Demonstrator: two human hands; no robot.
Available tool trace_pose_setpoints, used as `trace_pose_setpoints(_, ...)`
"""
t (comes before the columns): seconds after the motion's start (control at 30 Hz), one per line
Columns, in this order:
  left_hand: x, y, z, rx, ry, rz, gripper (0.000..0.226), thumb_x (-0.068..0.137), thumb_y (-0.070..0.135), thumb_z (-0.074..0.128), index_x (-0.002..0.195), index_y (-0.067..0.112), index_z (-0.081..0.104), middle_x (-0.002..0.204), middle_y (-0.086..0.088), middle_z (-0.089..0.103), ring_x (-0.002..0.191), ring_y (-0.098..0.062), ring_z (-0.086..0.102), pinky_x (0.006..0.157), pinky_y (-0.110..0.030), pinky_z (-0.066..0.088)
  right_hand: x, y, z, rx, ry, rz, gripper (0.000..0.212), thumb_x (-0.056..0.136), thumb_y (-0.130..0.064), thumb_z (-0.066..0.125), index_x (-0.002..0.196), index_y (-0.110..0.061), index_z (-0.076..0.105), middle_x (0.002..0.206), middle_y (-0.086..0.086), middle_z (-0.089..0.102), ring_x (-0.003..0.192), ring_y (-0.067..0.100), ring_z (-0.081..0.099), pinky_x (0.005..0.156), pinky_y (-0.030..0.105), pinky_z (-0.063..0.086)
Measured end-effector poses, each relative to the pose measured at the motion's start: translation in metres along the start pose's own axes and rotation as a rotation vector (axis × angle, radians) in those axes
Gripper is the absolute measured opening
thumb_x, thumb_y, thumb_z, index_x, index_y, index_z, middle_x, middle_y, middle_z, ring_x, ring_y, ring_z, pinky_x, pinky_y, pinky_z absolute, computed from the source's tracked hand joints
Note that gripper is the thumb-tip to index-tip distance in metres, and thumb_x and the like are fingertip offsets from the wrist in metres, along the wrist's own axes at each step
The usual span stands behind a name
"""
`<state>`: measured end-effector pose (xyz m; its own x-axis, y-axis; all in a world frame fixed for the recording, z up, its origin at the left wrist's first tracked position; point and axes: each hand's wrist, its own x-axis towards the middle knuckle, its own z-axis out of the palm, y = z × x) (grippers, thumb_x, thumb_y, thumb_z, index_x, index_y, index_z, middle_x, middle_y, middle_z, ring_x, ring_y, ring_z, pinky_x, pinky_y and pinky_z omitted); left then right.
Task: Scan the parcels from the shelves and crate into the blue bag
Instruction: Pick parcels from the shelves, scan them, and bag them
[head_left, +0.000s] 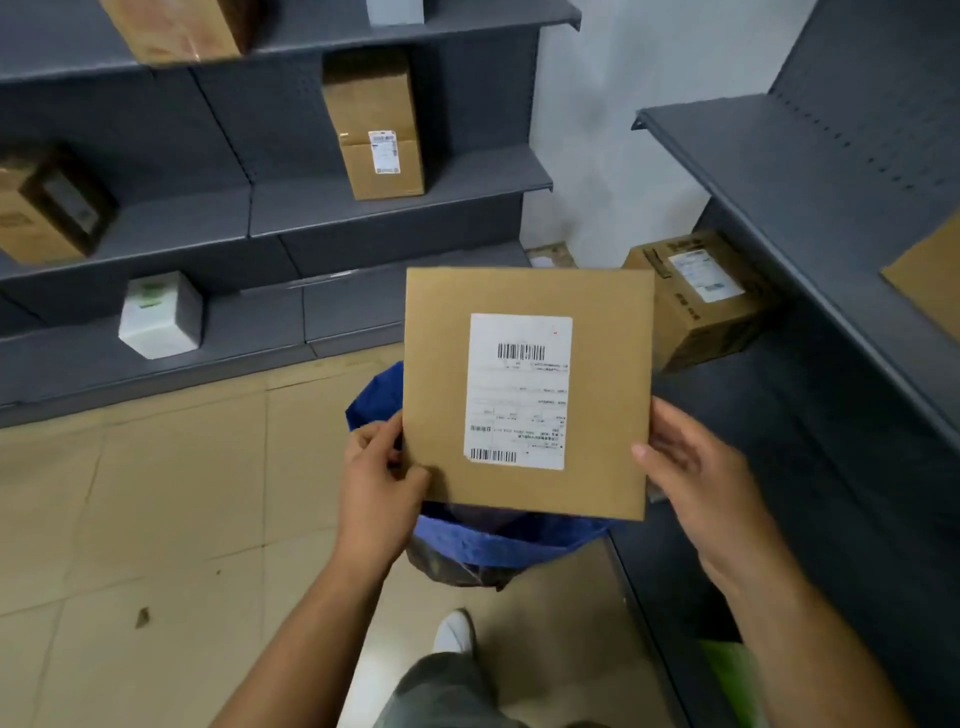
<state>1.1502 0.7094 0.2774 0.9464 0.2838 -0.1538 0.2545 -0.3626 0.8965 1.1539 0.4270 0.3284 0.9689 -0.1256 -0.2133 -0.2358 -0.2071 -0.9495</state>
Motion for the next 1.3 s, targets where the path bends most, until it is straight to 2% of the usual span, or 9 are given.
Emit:
trace_pose_setpoints(0.13,0.070,0.001,0.002,0.010,-0.088,0.084,0.068,0.073,0.000,0.054,0.135,0.025,0.062,0.112,0.014,0.061,0.107,-0.016,0.060,0.091,-0.024,0.049,0.058,-0.012,0.018,-0.027,0.101,0.000,0.050,0.092,-0.009,0.064,0.136,-0.030,0.057,0.116,-0.014,0.069,0.107,-0.001,0.064,0.094,0.032,0.052)
trace_pose_setpoints(0.27,0.118,-0.008,0.003,-0.128,-0.190,0.030,0.083,0.073,-0.020,0.044,0.145,0.019,0.055,0.133,0.007,0.068,0.123,-0.008,0.064,0.106,-0.029,0.050,0.101,0.008,0.036,-0.042,0.083,0.085,0.048,0.092,-0.014,0.065,0.135,-0.033,0.057,0.113,-0.014,0.070,0.107,0.002,0.066,0.098,0.040,0.053)
trace_pose_setpoints(0.43,0.130,-0.052,0.020,-0.096,-0.258,-0.136,0.086,0.077,-0.019,0.040,0.122,0.050,0.063,0.120,0.013,0.073,0.114,-0.009,0.068,0.097,-0.028,0.053,0.138,0.074,0.061,-0.062,0.045,0.219,0.048,0.092,-0.006,0.062,0.132,-0.032,0.060,0.111,-0.011,0.071,0.104,0.004,0.067,0.100,0.044,0.052)
trace_pose_setpoints(0.53,0.127,-0.103,0.040,-0.051,-0.329,-0.301,0.078,0.082,-0.020,0.042,0.127,0.042,0.062,0.119,0.008,0.072,0.106,-0.007,0.070,0.091,-0.025,0.057,0.151,0.131,0.073,-0.132,-0.009,0.332,0.041,0.093,-0.013,0.062,0.118,-0.045,0.063,0.102,-0.020,0.071,0.104,0.004,0.065,0.102,0.043,0.050)
trace_pose_setpoints(0.67,0.121,-0.175,0.064,0.039,-0.435,-0.516,0.059,0.090,-0.001,0.059,0.142,0.027,0.057,0.131,0.002,0.067,0.113,-0.016,0.067,0.100,-0.039,0.055,0.157,0.216,0.082,-0.289,-0.136,0.529,0.042,0.096,-0.027,0.061,0.136,-0.037,0.054,0.115,-0.015,0.062,0.120,0.020,0.056,0.102,0.053,0.047)
trace_pose_setpoints(0.8,0.117,-0.215,0.097,0.090,-0.508,-0.659,0.036,0.093,0.002,0.053,0.116,0.030,0.055,0.110,0.009,0.063,0.098,-0.008,0.060,0.078,-0.012,0.050,0.160,0.281,0.089,-0.302,-0.205,0.663,0.042,0.097,-0.031,0.058,0.138,-0.038,0.050,0.113,-0.017,0.059,0.119,0.019,0.056,0.100,0.052,0.049)
trace_pose_setpoints(0.9,0.117,-0.231,0.115,0.116,-0.498,-0.674,0.036,0.078,0.019,0.053,0.112,0.030,0.054,0.117,-0.002,0.062,0.109,-0.018,0.057,0.086,-0.024,0.053,0.167,0.304,0.096,-0.242,-0.259,0.706,0.038,0.097,-0.028,0.058,0.130,-0.046,0.054,0.116,-0.018,0.062,0.115,0.015,0.058,0.100,0.050,0.051)
trace_pose_setpoints(1.07,0.131,-0.245,0.119,0.233,-0.510,-0.520,0.099,0.086,0.003,0.063,0.160,0.046,0.012,0.171,0.000,0.004,0.157,-0.022,0.009,0.126,-0.043,0.022,0.184,0.303,0.112,-0.364,-0.332,0.489,0.043,0.096,-0.020,0.058,0.132,-0.043,0.053,0.129,-0.017,0.055,0.119,0.004,0.052,0.103,0.032,0.045)
trace_pose_setpoints(1.3,0.139,-0.183,0.100,0.287,-0.418,-0.316,0.091,0.091,0.007,0.065,0.155,0.052,0.019,0.171,0.006,-0.004,0.158,-0.018,-0.002,0.126,-0.042,0.022,0.194,0.248,0.107,-0.381,-0.291,0.272,0.043,0.093,-0.008,0.057,0.126,-0.035,0.061,0.135,-0.018,0.051,0.125,0.004,0.047,0.104,0.022,0.037)
